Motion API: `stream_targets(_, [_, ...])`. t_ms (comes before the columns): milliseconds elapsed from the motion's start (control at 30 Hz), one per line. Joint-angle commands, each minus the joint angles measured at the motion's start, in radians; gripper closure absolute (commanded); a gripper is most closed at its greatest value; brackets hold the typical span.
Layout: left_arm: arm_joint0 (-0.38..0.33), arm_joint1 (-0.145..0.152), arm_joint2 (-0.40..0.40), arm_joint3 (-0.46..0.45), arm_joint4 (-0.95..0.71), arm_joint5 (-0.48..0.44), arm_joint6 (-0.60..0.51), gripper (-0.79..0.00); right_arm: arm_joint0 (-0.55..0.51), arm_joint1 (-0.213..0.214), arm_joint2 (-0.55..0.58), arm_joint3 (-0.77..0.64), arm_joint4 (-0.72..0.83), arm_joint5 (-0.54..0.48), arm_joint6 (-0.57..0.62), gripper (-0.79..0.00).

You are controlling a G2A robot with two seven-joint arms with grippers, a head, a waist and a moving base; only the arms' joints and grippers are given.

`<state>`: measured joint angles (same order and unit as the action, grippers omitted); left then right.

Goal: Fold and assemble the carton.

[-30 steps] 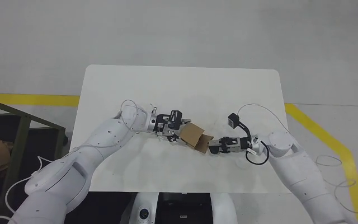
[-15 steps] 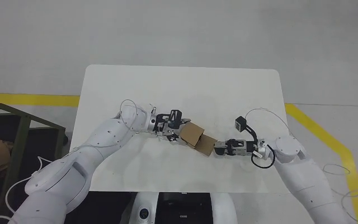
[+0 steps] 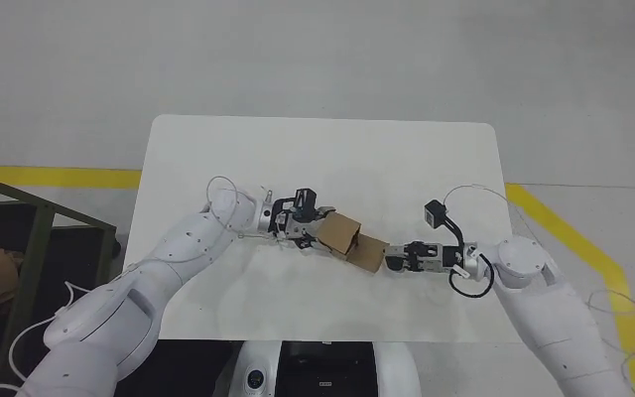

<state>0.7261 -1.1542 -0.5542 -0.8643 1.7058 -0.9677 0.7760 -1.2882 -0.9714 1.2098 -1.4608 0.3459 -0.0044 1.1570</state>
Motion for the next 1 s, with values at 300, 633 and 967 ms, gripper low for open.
stream_targets(300, [0.018,0.017,-0.041,0.0,-0.055,-0.025,0.004,-0.354,-0.041,0.017,0.053,-0.021,-0.046,0.037,-0.024,-0.225])
stream_targets(633, [0.031,0.024,-0.048,-0.022,-0.132,-0.045,-0.028,-0.363,0.045,-0.01,-0.059,0.038,-0.011,-0.009,0.002,-0.209])
stream_targets(967, [0.028,0.025,-0.015,-0.055,-0.148,-0.045,-0.088,-0.354,0.133,-0.038,-0.154,0.099,-0.012,-0.038,0.001,-0.194])
